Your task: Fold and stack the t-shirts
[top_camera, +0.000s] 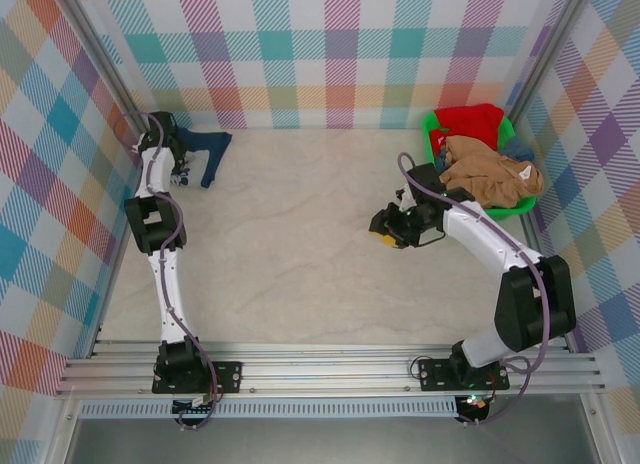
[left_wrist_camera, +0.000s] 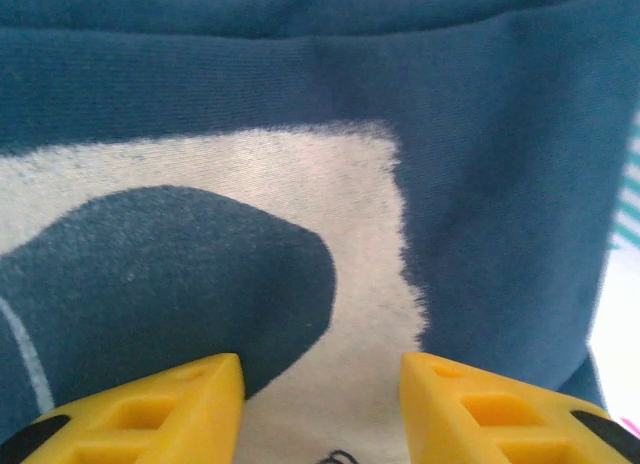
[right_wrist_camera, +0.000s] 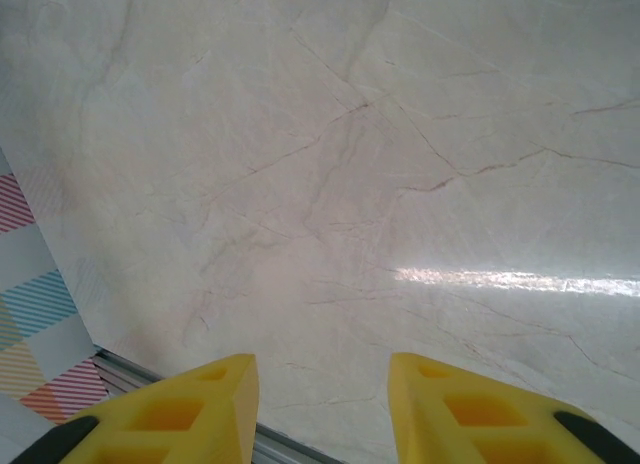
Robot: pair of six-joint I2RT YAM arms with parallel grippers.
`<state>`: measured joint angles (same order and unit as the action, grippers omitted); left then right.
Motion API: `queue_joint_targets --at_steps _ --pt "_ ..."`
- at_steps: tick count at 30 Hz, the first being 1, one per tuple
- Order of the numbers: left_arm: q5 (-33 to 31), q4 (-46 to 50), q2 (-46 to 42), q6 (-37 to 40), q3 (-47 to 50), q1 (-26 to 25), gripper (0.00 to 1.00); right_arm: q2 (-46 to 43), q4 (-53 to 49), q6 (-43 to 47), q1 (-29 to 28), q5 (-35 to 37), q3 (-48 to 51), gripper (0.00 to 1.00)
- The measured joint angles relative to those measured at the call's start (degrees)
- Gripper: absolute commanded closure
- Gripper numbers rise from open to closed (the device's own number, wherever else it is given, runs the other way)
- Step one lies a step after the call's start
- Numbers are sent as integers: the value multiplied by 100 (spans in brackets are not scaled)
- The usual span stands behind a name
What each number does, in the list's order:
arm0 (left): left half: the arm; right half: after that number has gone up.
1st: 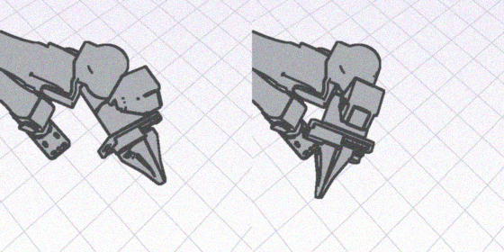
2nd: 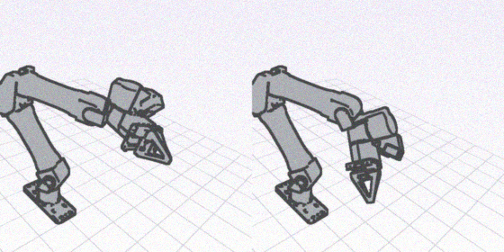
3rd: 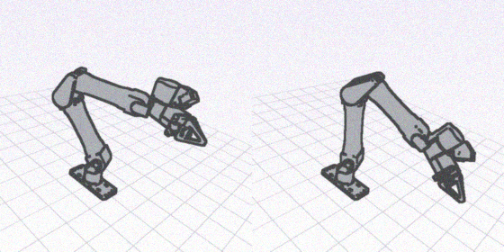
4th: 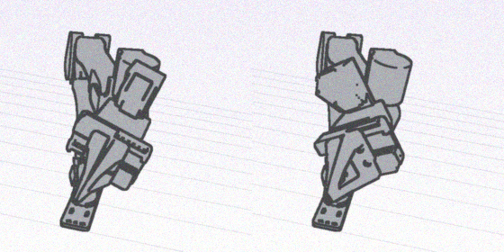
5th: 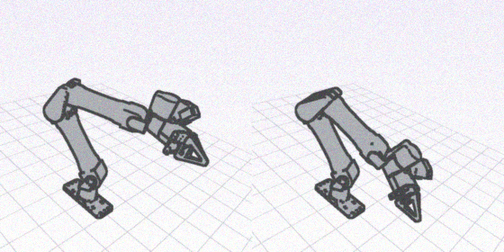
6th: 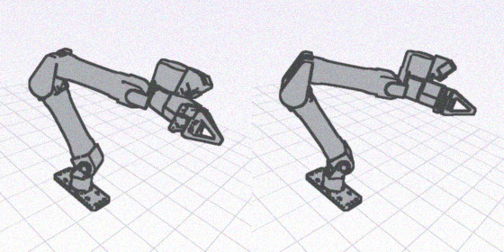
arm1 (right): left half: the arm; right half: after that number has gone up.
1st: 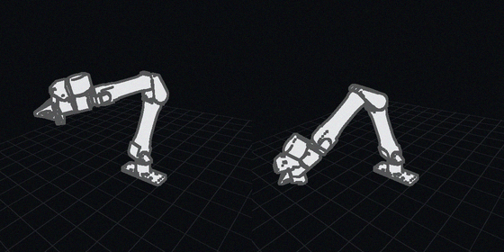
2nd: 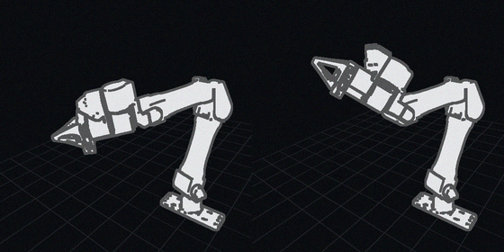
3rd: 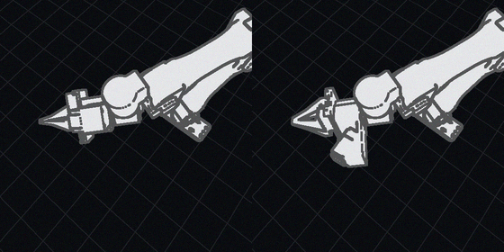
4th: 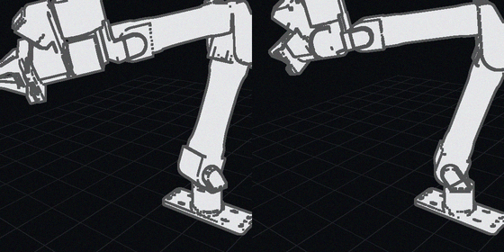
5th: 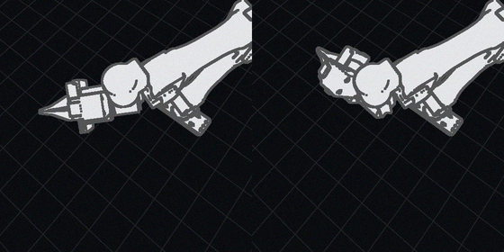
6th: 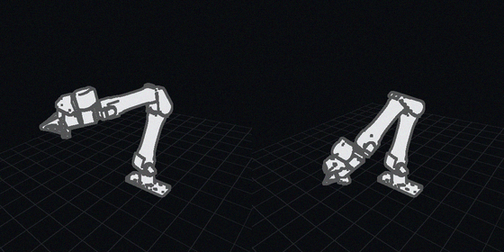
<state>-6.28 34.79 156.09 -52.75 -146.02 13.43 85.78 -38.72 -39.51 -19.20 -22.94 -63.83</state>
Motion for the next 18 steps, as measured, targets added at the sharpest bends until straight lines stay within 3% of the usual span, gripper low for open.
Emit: queue_joint_targets --at_steps 4,11,14,18 --pt "-24 79 -72 -107 120 0 53 -24 -13 -37 0 0 24 61" --pt "-192 -85 -883 -173 1502 22 50 28 -9 -33 0 -22 15 61" --pt "-144 -68 -898 -15 1478 28 43 83 -11 -22 -2 -28 7 61" --pt "-4 361 -560 236 695 35 30 87 -13 9 -7 -46 7 61"
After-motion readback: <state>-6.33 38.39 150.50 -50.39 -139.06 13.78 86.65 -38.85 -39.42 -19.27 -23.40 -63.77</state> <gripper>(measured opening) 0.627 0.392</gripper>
